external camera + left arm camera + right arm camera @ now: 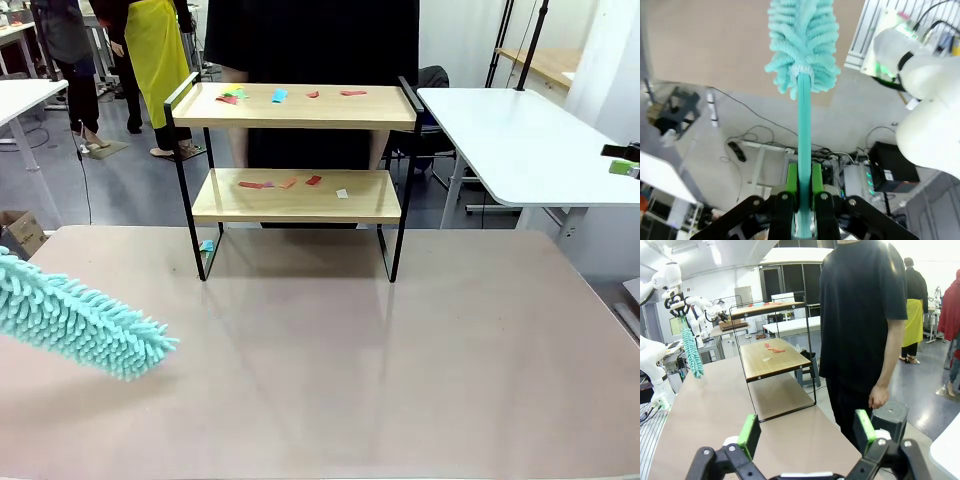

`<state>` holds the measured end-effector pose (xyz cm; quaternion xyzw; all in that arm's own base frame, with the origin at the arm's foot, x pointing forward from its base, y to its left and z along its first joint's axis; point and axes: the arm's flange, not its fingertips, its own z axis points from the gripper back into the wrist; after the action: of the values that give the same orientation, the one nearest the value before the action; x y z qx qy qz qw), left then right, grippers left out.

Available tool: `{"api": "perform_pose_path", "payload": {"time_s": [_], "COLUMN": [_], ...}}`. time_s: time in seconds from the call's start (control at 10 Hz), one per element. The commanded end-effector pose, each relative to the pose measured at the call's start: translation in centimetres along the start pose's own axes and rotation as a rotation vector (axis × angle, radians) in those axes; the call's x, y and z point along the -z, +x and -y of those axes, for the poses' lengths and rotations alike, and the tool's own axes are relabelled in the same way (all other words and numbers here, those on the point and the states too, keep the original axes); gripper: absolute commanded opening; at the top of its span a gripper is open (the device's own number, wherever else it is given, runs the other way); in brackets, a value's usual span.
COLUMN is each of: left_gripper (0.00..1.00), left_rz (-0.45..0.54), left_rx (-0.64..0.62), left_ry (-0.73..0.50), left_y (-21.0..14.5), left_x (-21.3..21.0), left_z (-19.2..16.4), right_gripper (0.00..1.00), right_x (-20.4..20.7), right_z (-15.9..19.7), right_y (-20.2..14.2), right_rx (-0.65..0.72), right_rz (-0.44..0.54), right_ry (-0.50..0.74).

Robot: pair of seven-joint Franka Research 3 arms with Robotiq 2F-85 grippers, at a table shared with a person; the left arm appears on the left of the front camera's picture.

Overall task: Clean the shelf.
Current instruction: Clean the specific section of the Shelf indicated by the human with the Duster.

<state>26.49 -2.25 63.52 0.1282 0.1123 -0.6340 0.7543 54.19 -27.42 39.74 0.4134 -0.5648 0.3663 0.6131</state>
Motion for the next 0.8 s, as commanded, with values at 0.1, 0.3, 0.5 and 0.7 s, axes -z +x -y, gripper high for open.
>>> {"api": "perform_pose_path", "payload": {"time_s": [0.1, 0.3, 0.5, 0.7], "left_gripper": [0.13, 0.13, 0.13, 0.13], "left_rz": [-0.011, -0.011, -0.011, -0.011], "left_rx": [-0.008, -0.008, -0.008, -0.008], "left_ry": [-0.019, -0.019, -0.019, -0.019], "left_y": [0.07, 0.07, 0.07, 0.07], "left_x": [0.46, 0.46, 0.46, 0.46], "left_z": [-0.47, -0.47, -0.47, -0.47], "right_gripper": [1.0, 1.0, 1.0, 1.0], "right_x": [0.23, 0.23, 0.23, 0.23], "right_z": [-0.03, -0.03, -0.03, -0.03], "right_y": [0.38, 0.38, 0.38, 0.38], "right_rx": [-0.007, -0.007, -0.007, -0.007], "right_rz": [0.002, 0.002, 0.002, 0.002], "right_ry": [0.003, 0.003, 0.003, 0.003]}}
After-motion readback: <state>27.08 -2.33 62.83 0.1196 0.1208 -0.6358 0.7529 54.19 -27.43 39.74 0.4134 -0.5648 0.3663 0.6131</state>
